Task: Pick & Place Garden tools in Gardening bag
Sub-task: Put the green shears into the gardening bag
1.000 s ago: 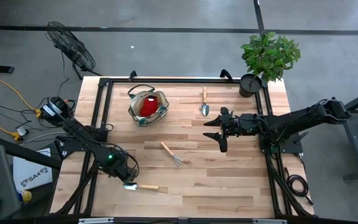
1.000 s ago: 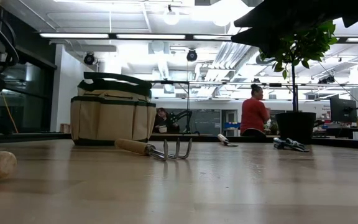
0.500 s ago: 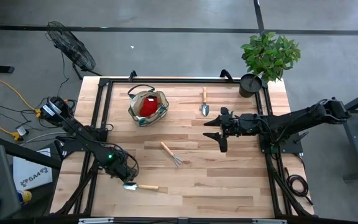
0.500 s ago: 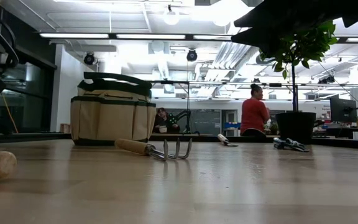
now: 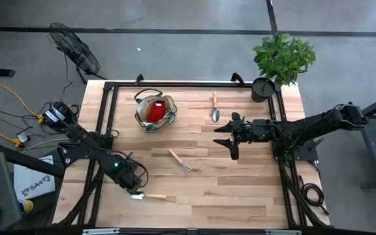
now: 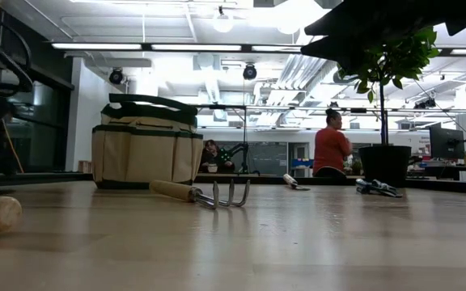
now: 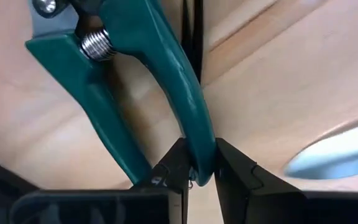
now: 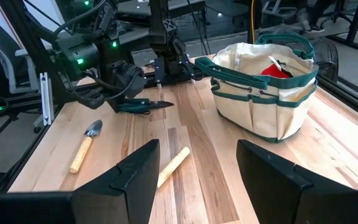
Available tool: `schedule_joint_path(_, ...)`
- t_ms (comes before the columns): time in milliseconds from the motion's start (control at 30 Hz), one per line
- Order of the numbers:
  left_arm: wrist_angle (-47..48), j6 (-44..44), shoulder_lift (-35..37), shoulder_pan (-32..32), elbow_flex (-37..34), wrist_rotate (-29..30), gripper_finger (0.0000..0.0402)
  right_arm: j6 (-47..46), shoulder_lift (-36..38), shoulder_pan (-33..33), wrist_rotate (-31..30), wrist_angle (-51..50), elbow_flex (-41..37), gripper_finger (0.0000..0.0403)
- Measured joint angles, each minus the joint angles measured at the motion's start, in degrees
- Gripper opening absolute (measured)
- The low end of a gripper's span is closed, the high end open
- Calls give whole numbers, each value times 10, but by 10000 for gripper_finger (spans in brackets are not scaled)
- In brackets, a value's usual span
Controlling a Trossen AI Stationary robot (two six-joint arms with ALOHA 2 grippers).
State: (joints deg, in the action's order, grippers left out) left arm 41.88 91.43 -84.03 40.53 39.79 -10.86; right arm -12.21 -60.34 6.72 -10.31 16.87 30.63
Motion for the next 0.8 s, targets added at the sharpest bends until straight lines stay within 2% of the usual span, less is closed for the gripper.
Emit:
schedule_joint_path(267, 174, -216, 0, 0, 71, 30, 42, 0, 0, 0, 0, 0, 0, 206)
schedule_joint_path(367, 205, -289, 0, 0, 107, 56, 42, 0, 0, 0, 0, 1, 0, 206)
schedule_joint_path(533, 224, -419, 0, 0, 159, 159, 42, 0, 0, 0, 0, 4, 0, 206)
schedule_joint_path(800, 226, -609, 1, 0, 232, 381, 42, 0, 0, 0, 0, 6, 0, 206)
